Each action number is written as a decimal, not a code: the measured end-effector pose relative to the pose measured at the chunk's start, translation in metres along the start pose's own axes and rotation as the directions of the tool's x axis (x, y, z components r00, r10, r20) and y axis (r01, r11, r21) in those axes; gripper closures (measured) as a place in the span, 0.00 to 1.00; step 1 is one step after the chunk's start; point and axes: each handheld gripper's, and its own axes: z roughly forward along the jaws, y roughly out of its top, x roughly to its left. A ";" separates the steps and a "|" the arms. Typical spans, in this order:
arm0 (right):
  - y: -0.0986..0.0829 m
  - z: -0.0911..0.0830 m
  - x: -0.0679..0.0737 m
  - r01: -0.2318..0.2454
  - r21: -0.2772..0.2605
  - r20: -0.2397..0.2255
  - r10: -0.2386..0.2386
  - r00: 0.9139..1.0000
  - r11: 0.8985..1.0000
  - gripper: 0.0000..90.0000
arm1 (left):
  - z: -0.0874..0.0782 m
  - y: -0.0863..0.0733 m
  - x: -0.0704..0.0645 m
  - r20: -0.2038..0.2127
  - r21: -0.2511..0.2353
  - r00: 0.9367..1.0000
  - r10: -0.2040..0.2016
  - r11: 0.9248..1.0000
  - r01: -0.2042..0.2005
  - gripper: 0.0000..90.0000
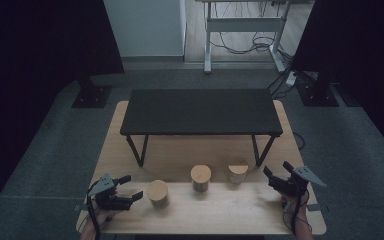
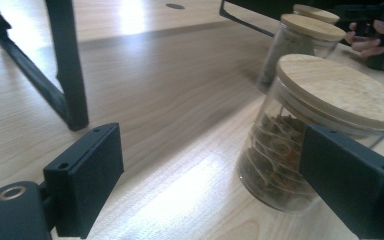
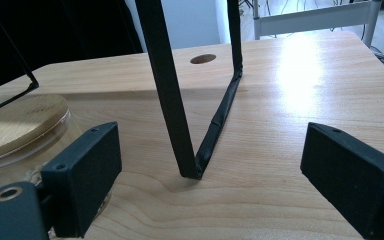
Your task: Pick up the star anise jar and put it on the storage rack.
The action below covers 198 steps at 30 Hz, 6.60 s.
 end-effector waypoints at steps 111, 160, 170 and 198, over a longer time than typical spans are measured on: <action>0.000 0.000 0.000 0.003 -0.003 0.014 -0.003 1.000 1.000 0.10 | 0.048 0.005 -0.064 0.042 0.117 0.987 0.158 0.980 -0.162 0.28; 0.000 0.000 0.000 -0.002 -0.007 0.019 0.002 1.000 1.000 0.09 | 0.019 0.024 -0.062 0.035 -0.031 0.991 0.126 0.992 -0.125 0.28; 0.000 0.000 0.000 -0.002 -0.006 0.018 0.003 1.000 1.000 0.09 | 0.018 0.026 -0.063 0.037 -0.035 0.991 0.129 0.991 -0.128 0.28; 0.000 0.000 -0.001 -0.016 -0.010 0.024 0.016 1.000 1.000 0.08 | 0.012 0.034 -0.060 0.007 -0.061 0.994 0.108 0.992 -0.108 0.28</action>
